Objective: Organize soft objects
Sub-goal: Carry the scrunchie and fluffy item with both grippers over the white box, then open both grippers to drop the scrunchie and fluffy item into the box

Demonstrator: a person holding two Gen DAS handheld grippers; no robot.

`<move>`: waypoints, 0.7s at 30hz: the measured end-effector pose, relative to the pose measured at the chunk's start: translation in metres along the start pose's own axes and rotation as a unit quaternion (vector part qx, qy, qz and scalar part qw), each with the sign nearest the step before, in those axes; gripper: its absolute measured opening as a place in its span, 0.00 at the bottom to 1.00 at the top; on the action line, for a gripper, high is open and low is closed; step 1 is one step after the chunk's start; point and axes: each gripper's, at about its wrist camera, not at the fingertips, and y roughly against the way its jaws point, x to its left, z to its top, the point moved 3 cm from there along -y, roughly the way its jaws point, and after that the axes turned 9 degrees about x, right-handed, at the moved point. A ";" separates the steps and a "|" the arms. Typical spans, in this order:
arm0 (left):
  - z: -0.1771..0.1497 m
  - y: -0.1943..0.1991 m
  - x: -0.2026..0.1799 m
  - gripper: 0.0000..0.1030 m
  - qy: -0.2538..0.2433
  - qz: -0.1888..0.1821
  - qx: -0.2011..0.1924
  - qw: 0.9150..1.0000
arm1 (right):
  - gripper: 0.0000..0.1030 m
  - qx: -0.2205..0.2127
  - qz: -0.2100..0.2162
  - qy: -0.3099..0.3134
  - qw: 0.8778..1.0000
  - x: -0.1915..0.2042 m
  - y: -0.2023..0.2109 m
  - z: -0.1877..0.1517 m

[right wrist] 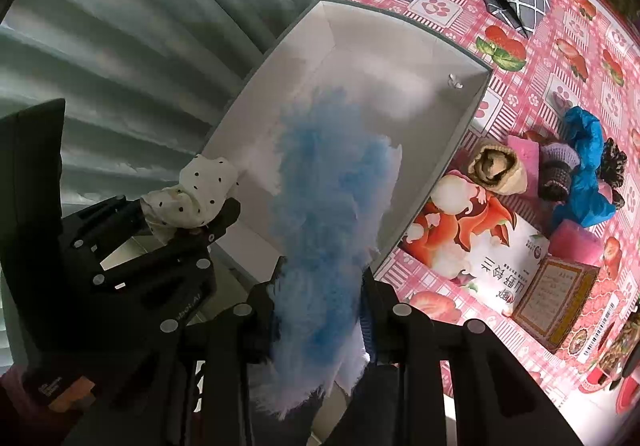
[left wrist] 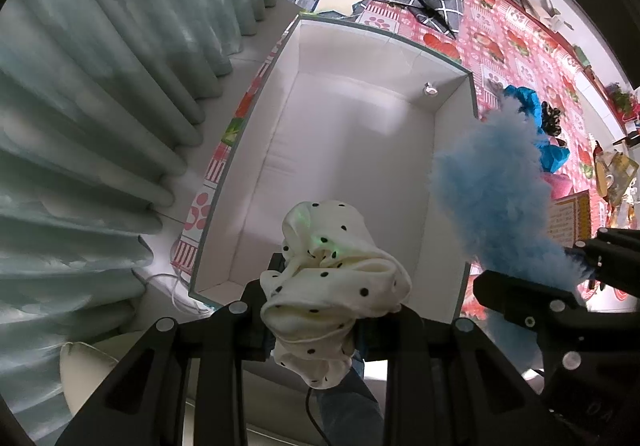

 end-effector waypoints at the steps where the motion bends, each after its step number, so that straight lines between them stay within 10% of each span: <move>1: 0.000 0.000 0.000 0.30 0.000 0.000 0.000 1.000 | 0.32 0.000 0.000 0.000 1.000 0.000 0.000 0.000; 4: 0.000 0.000 -0.001 0.34 -0.001 -0.002 -0.001 1.000 | 0.32 -0.003 -0.003 0.002 1.000 0.001 0.000 0.002; 11: 0.000 0.004 0.007 0.78 0.009 0.011 -0.013 1.000 | 0.35 -0.012 0.000 -0.003 1.000 0.001 0.004 0.007; 15: 0.001 0.007 0.022 0.83 0.043 -0.007 -0.023 0.999 | 0.80 -0.022 0.001 -0.024 0.999 -0.008 0.009 0.011; 21: 0.005 0.014 0.031 1.00 0.069 -0.011 -0.025 0.997 | 0.96 -0.037 0.000 -0.044 0.998 -0.019 0.018 0.014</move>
